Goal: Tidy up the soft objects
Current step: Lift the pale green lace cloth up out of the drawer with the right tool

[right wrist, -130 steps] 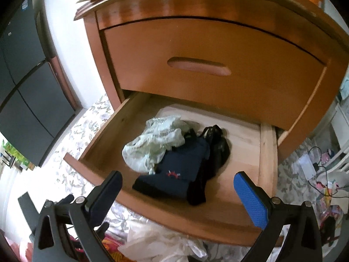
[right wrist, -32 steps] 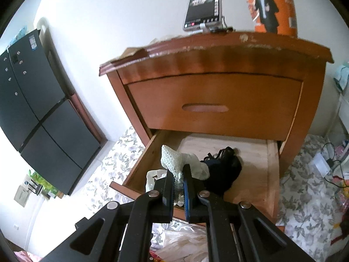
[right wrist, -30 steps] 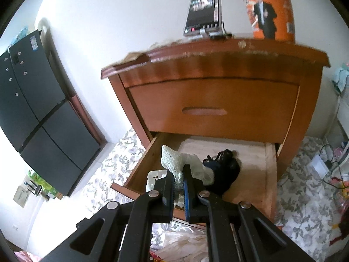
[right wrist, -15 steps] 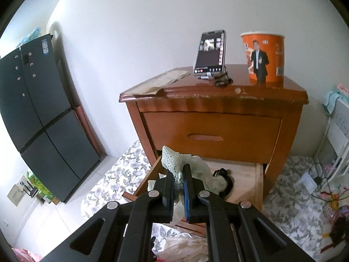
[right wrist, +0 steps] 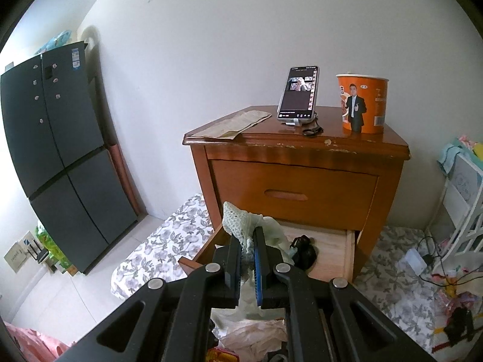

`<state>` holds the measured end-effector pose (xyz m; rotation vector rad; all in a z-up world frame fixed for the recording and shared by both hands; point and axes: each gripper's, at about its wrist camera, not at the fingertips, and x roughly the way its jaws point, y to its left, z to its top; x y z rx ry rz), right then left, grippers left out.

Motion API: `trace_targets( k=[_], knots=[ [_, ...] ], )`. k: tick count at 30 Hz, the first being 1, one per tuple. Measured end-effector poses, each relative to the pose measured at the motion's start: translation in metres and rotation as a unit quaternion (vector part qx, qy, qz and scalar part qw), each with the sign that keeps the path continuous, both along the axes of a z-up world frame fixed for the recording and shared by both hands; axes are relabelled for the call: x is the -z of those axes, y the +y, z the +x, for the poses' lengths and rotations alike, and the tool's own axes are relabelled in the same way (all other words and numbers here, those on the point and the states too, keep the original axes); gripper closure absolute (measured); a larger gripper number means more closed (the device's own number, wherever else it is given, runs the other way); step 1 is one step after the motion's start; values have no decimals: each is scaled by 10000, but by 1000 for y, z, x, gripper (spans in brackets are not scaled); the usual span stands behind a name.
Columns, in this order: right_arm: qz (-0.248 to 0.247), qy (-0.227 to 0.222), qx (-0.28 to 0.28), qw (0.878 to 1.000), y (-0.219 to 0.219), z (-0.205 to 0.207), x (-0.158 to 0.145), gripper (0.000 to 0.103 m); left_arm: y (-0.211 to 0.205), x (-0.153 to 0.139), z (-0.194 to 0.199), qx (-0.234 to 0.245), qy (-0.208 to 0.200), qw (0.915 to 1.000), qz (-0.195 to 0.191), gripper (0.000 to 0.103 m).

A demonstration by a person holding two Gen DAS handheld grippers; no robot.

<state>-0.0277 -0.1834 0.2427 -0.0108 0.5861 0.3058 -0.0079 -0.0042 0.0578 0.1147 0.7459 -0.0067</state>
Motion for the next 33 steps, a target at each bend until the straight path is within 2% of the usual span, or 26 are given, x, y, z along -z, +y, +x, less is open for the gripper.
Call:
trace_targets(
  k=[4,13,25,33],
  knots=[
    [10,-150,36,9999,-2,-12,-9,96,0,0,-1,-2,3,10000,3,0],
    [-29,-787,-8,9969,-2,-43,-46,96,-2,0,-2,20,-19,10000,31,0],
    [-49,-524,-48,9986,-1,-36,-32,96,-1,0,-1,18,-3,10000,14,0],
    [-47,-517,-110,9986,0,-37,-30,96,-1,0,-2,20,-2,10000,15,0]
  ],
)
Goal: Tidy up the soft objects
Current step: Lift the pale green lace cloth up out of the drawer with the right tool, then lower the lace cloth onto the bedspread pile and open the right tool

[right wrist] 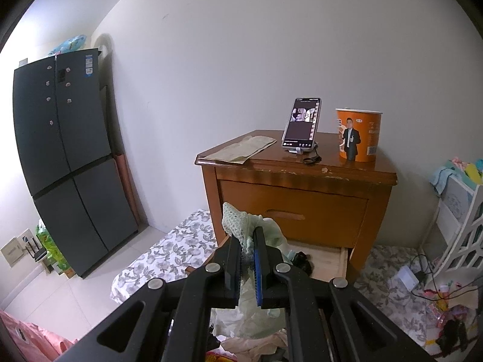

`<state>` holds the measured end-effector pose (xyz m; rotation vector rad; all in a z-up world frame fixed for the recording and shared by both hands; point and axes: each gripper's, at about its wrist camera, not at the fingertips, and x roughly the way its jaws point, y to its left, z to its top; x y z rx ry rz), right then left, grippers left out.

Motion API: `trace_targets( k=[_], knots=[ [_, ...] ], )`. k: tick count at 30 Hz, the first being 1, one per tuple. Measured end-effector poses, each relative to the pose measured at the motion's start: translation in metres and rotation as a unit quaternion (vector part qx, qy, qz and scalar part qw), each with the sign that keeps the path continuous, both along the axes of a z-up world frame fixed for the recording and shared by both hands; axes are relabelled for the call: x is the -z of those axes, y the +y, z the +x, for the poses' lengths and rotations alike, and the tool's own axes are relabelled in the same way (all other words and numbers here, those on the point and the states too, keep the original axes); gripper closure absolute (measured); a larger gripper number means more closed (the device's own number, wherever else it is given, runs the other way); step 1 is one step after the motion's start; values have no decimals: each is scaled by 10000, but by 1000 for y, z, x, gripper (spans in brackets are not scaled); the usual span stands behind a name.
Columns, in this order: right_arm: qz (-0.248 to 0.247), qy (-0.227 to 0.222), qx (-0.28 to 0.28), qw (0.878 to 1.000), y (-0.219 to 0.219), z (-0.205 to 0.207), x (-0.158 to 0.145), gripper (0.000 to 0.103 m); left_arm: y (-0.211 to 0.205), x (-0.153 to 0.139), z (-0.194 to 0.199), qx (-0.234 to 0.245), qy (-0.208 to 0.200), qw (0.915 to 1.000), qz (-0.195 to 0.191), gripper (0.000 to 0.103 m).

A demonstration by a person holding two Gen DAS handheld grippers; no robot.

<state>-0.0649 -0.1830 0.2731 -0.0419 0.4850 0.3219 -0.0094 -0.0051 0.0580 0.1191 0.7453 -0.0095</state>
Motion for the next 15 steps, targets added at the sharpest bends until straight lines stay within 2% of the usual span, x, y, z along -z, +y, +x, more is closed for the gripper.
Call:
trace_targets(
  k=[7,15],
  knots=[
    [-50,232,-176,9996,3,5,14,95,0,1,0,-3,22,10000,-2,0],
    [-144,827,-464,9954,11,22,54,95,-1,2,1,2,76,10000,10,0]
  ],
)
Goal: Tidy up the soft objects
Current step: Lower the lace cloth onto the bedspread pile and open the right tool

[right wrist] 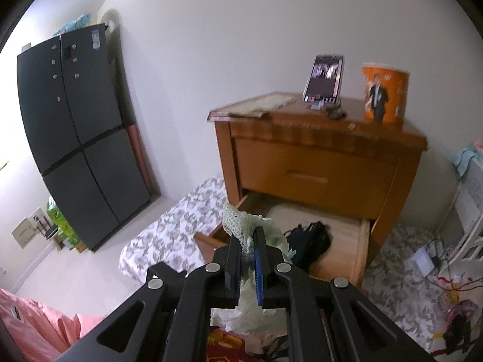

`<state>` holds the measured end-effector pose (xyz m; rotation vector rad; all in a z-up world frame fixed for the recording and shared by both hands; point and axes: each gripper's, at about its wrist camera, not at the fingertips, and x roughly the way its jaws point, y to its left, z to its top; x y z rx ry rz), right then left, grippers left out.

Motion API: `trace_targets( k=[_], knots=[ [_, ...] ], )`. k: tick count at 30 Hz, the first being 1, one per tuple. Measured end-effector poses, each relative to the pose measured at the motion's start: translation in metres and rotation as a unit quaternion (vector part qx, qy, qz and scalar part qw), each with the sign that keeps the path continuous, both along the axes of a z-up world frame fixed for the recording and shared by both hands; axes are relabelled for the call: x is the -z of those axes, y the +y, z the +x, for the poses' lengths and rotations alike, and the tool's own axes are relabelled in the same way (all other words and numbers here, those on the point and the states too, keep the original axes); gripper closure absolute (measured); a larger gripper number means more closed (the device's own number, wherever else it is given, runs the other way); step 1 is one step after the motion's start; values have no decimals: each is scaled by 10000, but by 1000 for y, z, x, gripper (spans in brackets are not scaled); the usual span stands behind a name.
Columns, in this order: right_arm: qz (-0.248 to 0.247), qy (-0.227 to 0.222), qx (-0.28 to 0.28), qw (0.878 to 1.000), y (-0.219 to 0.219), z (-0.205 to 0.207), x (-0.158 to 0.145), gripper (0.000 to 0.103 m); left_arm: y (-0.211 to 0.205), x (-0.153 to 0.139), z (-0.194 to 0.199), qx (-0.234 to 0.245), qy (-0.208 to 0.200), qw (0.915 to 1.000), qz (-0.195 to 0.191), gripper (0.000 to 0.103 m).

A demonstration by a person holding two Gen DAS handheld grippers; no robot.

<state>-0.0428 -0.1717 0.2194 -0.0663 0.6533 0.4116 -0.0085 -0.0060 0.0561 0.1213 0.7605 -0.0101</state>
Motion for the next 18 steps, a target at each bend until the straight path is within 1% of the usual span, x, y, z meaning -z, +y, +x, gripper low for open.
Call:
trace_targets(
  k=[2,8,11,13,18],
  knots=[
    [-23,202,-57,9998,1,5,14,94,0,0,0,1,11,10000,-2,0],
    [-215,969,-124,9950,3,24,69,94,1,0,1,7,33,10000,-6,0],
    [-252,1387,-108,9900,0,35,100,94,0,1,4,11,94,10000,-4,0],
    [-336,1585,-100,9867,0,41,117,93,0,2,5,11,129,9999,-9,0],
    [-749,2065,-13,9756,0,53,167,93,1,4,8,16,191,9998,-23,0]
  ],
)
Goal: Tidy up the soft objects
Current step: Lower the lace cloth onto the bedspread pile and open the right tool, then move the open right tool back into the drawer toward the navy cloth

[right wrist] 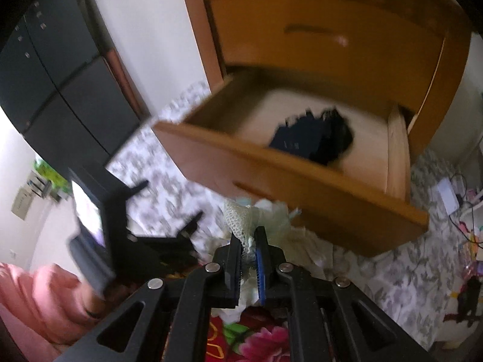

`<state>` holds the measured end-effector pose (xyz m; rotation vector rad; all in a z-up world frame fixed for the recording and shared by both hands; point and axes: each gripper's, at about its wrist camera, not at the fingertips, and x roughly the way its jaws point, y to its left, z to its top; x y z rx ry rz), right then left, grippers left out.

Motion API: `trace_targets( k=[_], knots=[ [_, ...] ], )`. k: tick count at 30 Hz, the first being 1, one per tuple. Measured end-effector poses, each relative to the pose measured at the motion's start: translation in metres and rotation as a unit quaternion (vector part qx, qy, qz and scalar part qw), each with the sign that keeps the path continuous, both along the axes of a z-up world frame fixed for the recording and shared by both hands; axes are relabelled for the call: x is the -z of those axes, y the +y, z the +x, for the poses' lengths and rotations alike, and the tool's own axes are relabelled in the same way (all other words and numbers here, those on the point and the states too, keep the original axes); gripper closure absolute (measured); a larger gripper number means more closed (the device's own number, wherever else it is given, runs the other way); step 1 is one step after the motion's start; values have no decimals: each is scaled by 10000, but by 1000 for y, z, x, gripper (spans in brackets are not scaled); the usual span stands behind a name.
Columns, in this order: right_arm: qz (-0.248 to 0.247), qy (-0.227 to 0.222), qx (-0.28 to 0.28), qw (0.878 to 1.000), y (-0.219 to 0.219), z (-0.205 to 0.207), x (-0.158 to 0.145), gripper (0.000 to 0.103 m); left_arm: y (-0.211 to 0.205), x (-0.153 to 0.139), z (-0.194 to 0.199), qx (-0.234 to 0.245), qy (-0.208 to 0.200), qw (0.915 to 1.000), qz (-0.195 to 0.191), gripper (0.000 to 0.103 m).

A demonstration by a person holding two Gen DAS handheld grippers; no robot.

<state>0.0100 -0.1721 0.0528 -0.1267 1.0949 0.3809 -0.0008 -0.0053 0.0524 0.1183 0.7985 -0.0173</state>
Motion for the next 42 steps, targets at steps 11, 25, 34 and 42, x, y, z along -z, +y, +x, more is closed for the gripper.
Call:
trace_targets(
  k=[11,25,34,42],
  knots=[
    [-416,624,491,9960,-32,18,61,93,1,5,7,18,154,9999,-42,0],
    [-483,1130,517,9911,-34,21,110,93,3,10,12,41,312,9994,-130,0],
    [-536,1171,629,9897,-32,24,112,89,4,11,13,42,369,9992,-164,0],
    [-597,983,724,9907,-37,26,99,57,4,12,13,35,386,9991,-176,0]
  ],
)
